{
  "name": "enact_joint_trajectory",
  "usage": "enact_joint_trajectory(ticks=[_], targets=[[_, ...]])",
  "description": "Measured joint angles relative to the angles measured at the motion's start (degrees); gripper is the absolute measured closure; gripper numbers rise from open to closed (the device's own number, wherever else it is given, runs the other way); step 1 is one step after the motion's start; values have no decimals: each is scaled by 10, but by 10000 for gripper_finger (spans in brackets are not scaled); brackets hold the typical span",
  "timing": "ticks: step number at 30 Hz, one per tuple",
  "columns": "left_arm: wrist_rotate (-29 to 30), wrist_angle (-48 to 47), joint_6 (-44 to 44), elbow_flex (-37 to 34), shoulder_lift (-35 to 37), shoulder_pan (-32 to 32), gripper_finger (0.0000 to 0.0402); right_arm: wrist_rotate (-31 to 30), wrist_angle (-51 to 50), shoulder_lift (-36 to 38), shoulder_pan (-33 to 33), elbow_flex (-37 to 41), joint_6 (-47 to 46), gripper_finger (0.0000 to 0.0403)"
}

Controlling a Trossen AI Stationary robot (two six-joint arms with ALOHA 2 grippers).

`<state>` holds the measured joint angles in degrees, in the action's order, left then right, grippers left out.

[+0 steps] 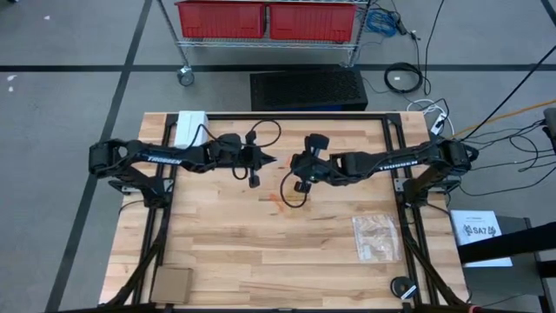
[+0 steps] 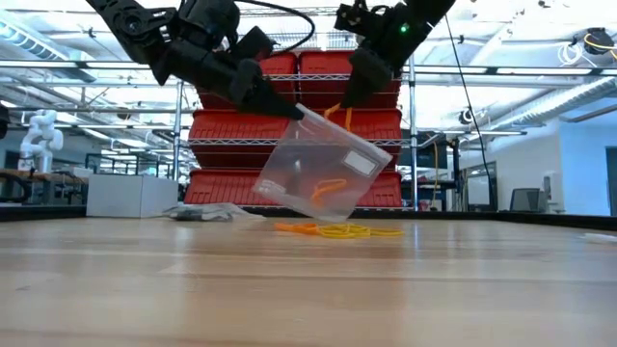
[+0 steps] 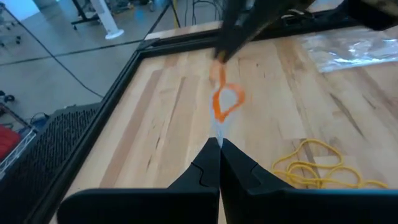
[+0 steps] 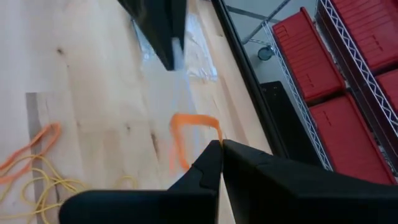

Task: Sort rubber bands
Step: Put the orange rubber band into the top right transparent zip bag

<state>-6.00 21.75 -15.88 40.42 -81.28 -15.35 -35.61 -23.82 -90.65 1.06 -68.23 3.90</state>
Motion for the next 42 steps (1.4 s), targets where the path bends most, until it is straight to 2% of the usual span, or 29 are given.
enact_joint_trajectory(ticks=[12,17,21,29,32,35,42], targets=[[0,4,1,0,9,5,401,58,-7,-11,-4,0,-14,403],[0,4,1,0,9,9,401,60,-5,-19,-10,0,-17,395],[0,4,1,0,9,12,401,58,-2,-17,-12,-1,-15,361],[33,-5,-7,0,9,11,401,60,-19,-14,5,-41,-46,263],[45,-21,-15,0,9,11,401,111,-23,-14,14,-46,-89,235],[79,-46,-27,0,15,11,401,197,-3,-21,27,-36,-146,220],[63,-70,-30,-2,45,-1,401,209,66,-116,50,-8,-196,221]])
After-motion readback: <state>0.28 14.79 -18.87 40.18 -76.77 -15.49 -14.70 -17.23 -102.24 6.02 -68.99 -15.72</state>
